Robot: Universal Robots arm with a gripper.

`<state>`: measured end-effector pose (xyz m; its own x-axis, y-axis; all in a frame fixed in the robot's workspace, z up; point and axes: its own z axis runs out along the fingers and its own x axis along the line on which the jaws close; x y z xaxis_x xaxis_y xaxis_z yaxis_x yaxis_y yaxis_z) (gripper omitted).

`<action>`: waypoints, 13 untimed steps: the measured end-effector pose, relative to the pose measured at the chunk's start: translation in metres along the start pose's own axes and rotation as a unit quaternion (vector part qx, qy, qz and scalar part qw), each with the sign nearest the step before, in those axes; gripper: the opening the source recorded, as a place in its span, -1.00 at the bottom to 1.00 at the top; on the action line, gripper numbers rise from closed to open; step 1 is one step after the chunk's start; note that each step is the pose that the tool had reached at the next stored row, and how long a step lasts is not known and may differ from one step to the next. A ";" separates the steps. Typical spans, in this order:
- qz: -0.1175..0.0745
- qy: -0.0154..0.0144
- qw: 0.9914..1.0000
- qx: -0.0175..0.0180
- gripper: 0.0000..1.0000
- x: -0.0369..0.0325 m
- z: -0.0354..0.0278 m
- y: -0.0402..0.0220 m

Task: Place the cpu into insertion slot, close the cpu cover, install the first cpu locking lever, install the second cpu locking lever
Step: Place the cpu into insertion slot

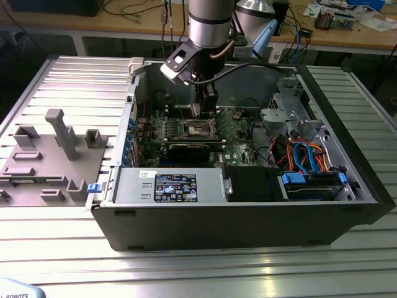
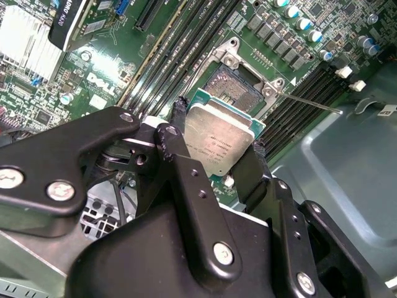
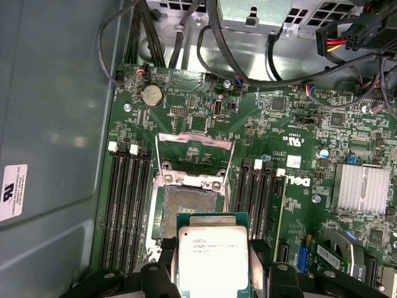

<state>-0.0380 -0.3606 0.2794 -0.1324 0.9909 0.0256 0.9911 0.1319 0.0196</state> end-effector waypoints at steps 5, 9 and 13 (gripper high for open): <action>0.000 0.000 1.000 0.000 0.09 0.0000 0.0011 0.0000; 0.000 0.000 1.000 0.000 0.09 0.0000 0.0017 0.0000; 0.000 0.000 1.000 0.000 0.09 -0.0001 0.0024 -0.0001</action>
<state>-0.0380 -0.3606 0.2769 -0.1324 0.9909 0.0256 0.9911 0.1319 0.0196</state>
